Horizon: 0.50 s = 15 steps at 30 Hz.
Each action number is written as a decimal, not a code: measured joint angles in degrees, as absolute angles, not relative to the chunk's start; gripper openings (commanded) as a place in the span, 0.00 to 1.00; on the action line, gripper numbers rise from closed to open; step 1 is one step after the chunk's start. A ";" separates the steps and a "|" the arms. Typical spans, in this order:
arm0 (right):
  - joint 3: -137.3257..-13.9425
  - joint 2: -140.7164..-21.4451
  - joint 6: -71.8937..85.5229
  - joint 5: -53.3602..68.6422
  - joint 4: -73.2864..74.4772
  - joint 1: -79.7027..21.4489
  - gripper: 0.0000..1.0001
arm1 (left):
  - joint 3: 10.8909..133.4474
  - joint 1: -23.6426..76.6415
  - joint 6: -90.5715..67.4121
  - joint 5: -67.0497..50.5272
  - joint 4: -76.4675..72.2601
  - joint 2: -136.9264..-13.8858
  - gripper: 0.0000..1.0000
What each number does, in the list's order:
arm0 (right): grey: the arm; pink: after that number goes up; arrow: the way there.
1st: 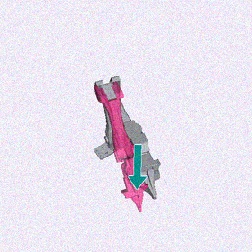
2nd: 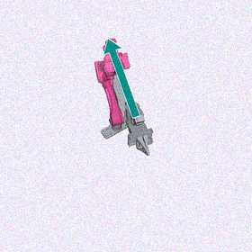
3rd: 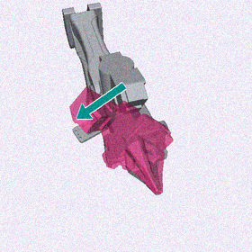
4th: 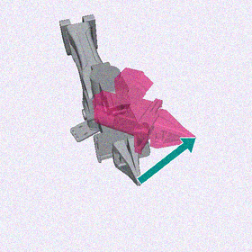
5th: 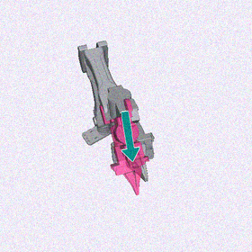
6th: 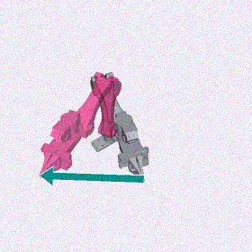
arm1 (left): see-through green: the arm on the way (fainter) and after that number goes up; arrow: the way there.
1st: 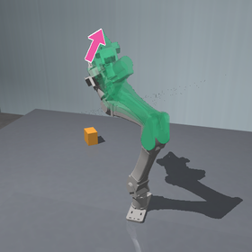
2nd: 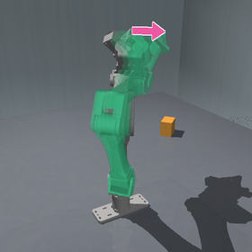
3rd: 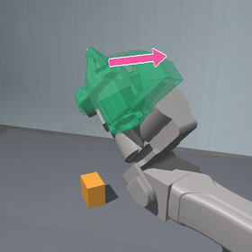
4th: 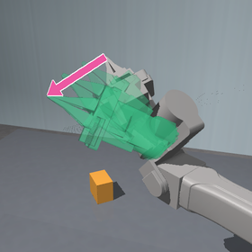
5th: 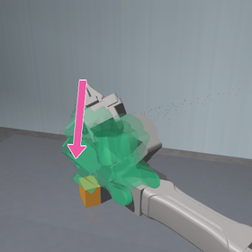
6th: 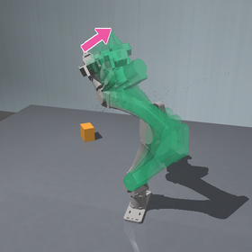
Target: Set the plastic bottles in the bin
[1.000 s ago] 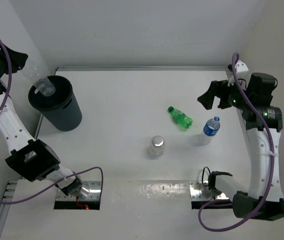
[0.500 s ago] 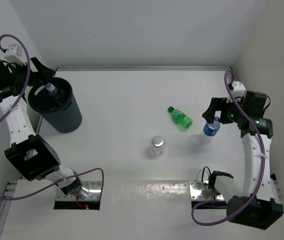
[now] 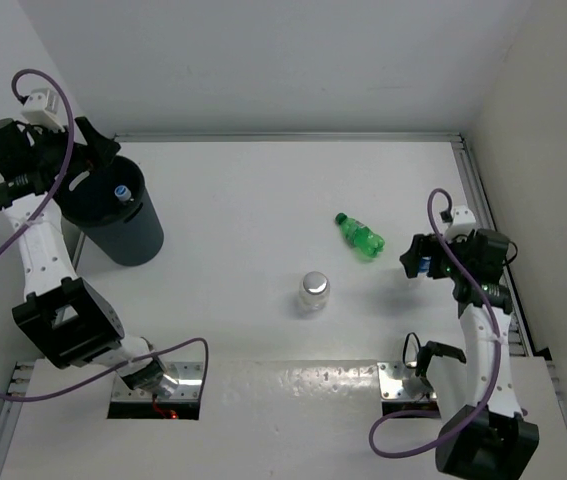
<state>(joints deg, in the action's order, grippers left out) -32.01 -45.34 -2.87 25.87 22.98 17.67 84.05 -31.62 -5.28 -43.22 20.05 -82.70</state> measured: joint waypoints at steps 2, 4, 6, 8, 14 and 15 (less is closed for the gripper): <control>-27.42 -43.68 -2.76 26.87 18.92 18.04 1.00 | 83.72 -30.81 -5.04 -43.11 20.01 -82.17 0.99; -23.57 -42.59 -2.61 27.62 14.74 18.24 1.00 | 83.13 -30.39 -4.75 -42.96 20.08 -81.65 0.99; -20.58 -42.26 -2.17 28.10 10.63 18.24 1.00 | 82.43 -30.13 -4.56 -42.81 20.10 -81.30 0.99; -17.93 -42.13 -1.65 28.56 6.00 18.24 1.00 | 82.11 -30.02 -4.32 -42.61 20.16 -81.21 0.99; -9.17 -42.92 1.30 29.30 -8.97 18.28 0.74 | 82.08 -29.87 -3.16 -42.63 20.12 -81.10 0.99; -8.36 -43.33 1.85 29.26 -10.87 18.28 0.69 | 82.08 -29.87 -2.96 -42.83 20.12 -81.06 0.99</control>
